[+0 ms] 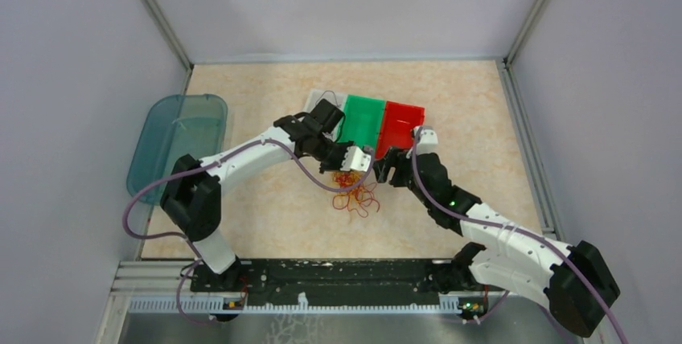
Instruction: Untangle the cables
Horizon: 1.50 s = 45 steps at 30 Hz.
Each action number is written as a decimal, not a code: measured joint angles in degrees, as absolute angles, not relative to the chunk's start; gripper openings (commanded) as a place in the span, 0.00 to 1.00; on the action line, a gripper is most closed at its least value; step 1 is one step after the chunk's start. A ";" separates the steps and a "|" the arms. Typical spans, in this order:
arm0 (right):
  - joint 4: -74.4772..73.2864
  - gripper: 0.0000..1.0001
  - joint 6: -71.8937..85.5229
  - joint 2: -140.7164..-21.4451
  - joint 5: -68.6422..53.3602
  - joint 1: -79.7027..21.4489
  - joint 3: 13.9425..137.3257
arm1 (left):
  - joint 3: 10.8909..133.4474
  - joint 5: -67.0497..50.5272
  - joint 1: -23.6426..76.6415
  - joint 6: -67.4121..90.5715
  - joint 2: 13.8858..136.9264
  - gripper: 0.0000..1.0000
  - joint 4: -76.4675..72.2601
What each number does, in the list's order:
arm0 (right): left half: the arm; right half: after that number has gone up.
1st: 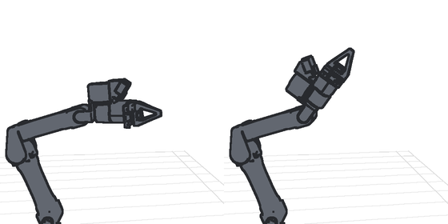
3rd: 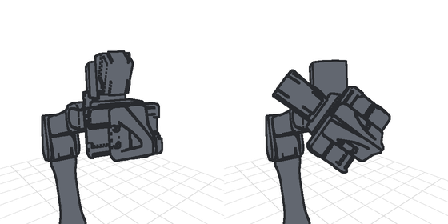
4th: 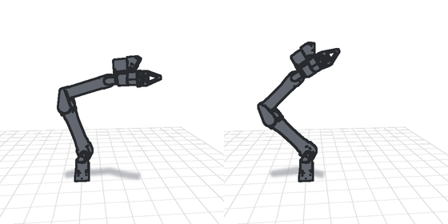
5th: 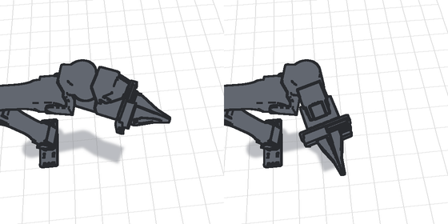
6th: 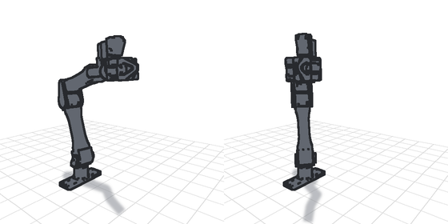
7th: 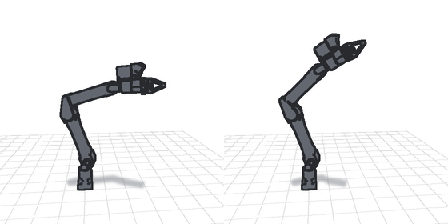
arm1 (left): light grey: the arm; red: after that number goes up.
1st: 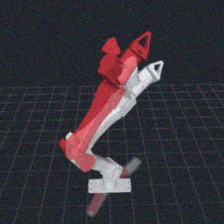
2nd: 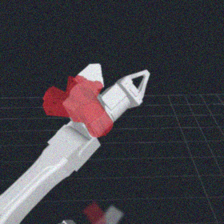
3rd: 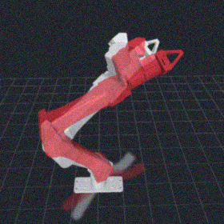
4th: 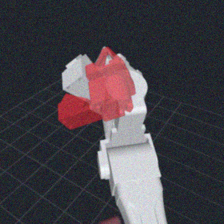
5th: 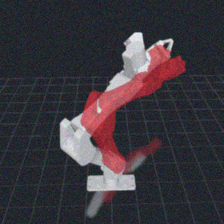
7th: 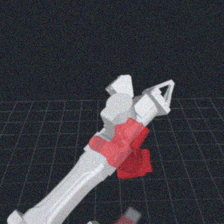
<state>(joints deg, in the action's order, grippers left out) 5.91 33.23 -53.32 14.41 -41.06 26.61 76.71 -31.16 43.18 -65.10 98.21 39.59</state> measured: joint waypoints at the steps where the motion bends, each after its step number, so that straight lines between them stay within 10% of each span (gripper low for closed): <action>1: 5.91 0.70 33.23 -53.32 14.24 -41.01 26.61 | 76.18 -30.68 43.27 -64.71 98.08 0.10 39.00; 10: 5.93 0.70 33.17 -53.32 13.30 -40.86 26.59 | 72.12 -26.48 44.10 -62.65 97.06 0.41 35.70; 18: 5.93 0.69 33.17 -53.28 13.17 -40.64 26.61 | 71.26 -22.70 45.65 -61.12 97.06 0.04 30.09; 45: 18.15 0.80 28.18 -57.93 -10.94 -39.83 30.92 | 57.19 -27.24 50.50 -76.01 60.88 0.00 25.96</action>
<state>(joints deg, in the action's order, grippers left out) 18.15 28.18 -57.93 -10.94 -39.83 30.92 57.19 -27.24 50.50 -76.01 60.88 25.96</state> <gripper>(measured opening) 0.792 0.008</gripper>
